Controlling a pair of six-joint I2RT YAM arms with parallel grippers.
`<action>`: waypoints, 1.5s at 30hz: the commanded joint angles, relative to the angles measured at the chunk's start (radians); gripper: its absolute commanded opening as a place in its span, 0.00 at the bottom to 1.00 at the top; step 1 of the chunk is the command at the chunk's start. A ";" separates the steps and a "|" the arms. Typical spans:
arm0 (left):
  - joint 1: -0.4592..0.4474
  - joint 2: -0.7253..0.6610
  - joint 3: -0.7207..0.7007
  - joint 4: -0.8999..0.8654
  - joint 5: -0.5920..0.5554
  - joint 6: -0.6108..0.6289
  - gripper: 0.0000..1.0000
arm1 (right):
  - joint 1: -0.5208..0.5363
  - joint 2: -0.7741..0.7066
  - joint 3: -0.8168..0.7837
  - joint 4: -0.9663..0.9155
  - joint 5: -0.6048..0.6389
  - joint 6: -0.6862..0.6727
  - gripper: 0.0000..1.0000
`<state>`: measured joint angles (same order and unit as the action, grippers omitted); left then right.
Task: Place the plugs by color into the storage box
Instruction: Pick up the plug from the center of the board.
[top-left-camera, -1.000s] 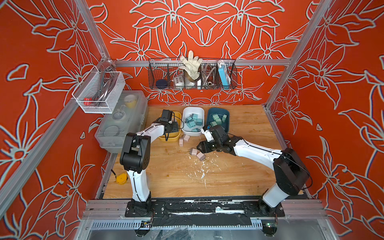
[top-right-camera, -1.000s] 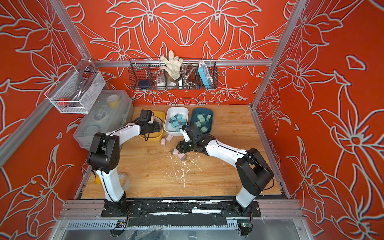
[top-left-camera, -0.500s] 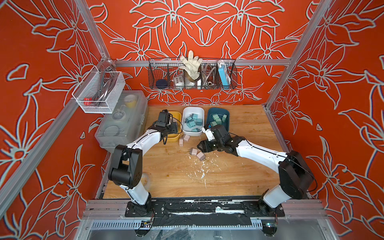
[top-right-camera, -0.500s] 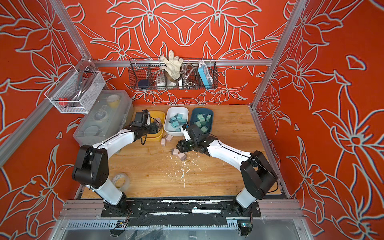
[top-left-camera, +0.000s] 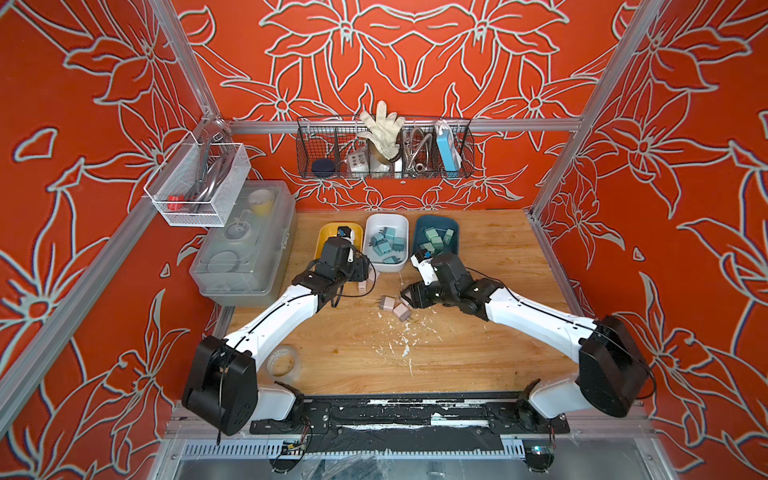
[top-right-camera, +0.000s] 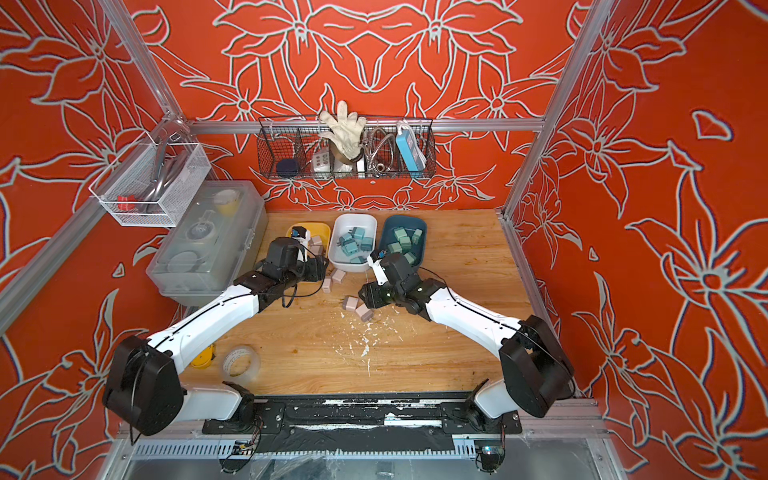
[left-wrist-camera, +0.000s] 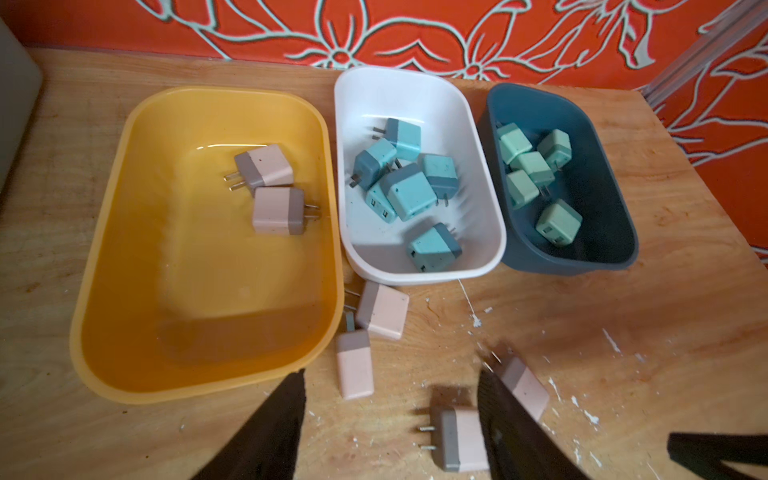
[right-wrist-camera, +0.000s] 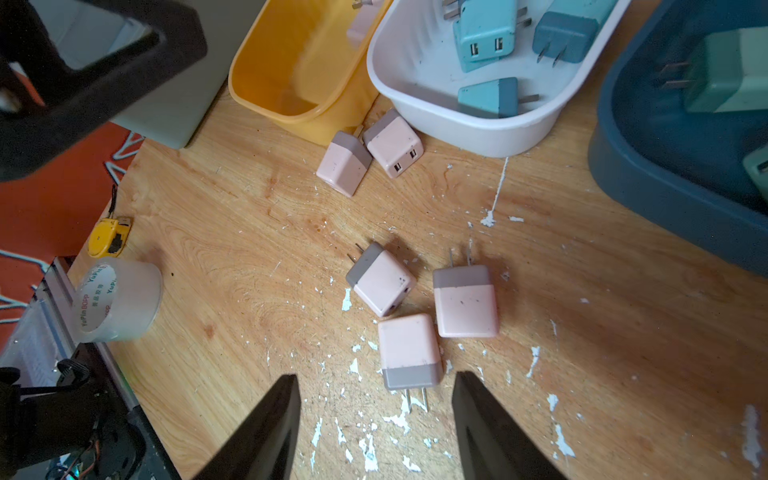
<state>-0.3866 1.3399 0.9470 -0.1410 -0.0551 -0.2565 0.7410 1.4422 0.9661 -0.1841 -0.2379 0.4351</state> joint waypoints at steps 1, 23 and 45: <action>-0.048 -0.032 -0.040 -0.039 -0.005 -0.023 0.66 | 0.007 -0.053 -0.035 -0.031 0.032 -0.041 0.63; -0.240 0.134 -0.167 0.038 0.128 -0.108 0.65 | 0.007 -0.471 -0.383 0.081 0.172 -0.063 0.63; -0.239 0.392 0.017 -0.017 0.002 -0.030 0.63 | 0.006 -0.420 -0.373 0.098 0.191 -0.072 0.64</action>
<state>-0.6228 1.7081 0.9447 -0.1287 -0.0402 -0.3069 0.7410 1.0313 0.5800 -0.0963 -0.0734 0.3744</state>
